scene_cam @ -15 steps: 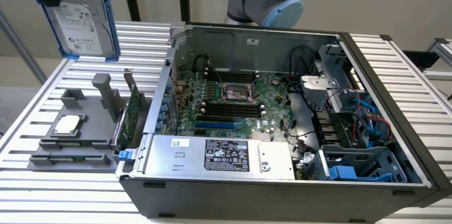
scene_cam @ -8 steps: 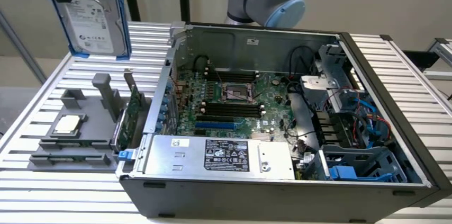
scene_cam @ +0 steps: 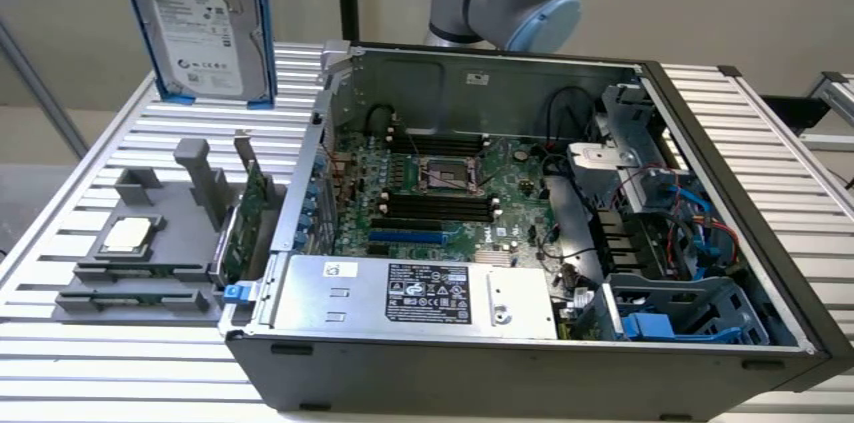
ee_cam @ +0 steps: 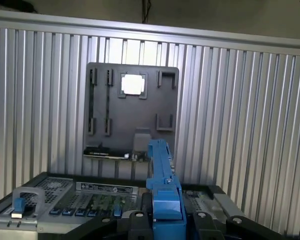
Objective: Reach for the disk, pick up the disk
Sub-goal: 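Pick up the disk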
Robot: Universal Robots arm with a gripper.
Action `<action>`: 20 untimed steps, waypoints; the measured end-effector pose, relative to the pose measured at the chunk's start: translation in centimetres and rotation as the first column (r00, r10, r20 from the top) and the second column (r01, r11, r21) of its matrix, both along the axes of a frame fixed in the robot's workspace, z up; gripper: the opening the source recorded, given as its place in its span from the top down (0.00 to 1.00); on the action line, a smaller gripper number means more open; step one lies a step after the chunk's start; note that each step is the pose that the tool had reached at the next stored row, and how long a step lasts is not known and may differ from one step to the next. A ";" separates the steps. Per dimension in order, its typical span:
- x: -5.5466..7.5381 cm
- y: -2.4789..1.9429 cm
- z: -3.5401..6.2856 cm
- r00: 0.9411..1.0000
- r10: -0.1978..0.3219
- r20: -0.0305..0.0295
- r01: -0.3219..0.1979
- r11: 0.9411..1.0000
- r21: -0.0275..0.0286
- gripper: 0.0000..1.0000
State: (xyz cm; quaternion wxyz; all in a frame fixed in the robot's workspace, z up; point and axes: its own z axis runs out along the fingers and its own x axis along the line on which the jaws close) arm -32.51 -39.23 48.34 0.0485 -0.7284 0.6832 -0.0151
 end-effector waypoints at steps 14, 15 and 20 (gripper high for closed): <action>6.2 -1.81 1.72 1.000 0.000 0.000 0.000 1.000 0.019 0.67; 6.6 -1.95 1.76 1.000 0.000 0.000 0.000 1.000 0.020 0.67; 8.6 -2.66 1.90 1.000 0.000 0.000 0.000 1.000 0.024 0.67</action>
